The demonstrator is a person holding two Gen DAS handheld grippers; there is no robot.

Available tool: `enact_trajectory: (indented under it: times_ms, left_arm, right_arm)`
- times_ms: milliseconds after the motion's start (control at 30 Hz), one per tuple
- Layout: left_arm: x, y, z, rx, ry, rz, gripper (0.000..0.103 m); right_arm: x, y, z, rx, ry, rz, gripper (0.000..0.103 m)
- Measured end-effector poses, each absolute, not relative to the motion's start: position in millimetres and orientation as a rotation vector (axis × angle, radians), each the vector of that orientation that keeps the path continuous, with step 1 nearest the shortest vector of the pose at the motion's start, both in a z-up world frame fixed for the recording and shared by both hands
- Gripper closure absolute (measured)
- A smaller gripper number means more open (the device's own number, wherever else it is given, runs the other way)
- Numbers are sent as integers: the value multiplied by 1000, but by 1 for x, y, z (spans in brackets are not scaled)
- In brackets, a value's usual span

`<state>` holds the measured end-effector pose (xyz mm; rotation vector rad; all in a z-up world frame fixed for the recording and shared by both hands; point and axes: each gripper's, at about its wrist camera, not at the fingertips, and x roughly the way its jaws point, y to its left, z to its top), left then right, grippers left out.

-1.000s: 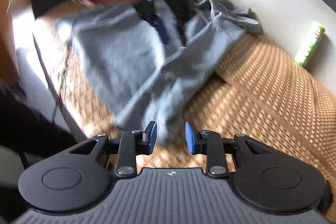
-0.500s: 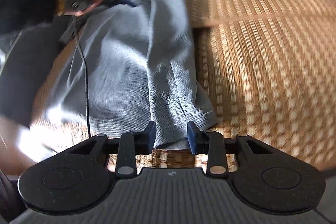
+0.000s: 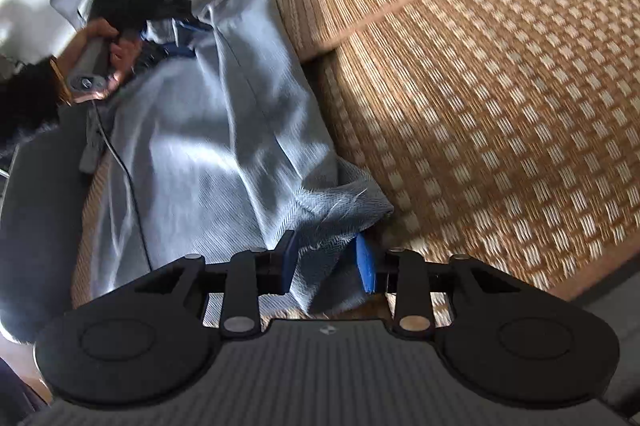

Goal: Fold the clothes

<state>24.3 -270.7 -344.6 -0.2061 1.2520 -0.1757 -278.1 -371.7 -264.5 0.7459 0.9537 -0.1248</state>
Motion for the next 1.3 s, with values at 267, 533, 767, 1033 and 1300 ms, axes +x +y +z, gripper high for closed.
enact_trajectory:
  times_ms: [267, 533, 767, 1033, 1300]
  left_arm:
    - [33, -275, -342, -237, 1238, -187, 40]
    - [48, -266, -333, -380, 1258, -200, 82]
    - [54, -271, -320, -291, 1221, -207, 70]
    - [32, -254, -320, -314, 1252, -215, 47]
    - [49, -267, -326, -366, 1243, -218, 48]
  right_arm:
    - [-284, -360, -262, 738, 956, -145, 97]
    - [-286, -356, -263, 744, 962, -178, 100]
    - [-287, -355, -260, 729, 945, -121, 64]
    - [-285, -359, -266, 737, 935, -158, 62]
    - [-278, -362, -266, 774, 897, -208, 63]
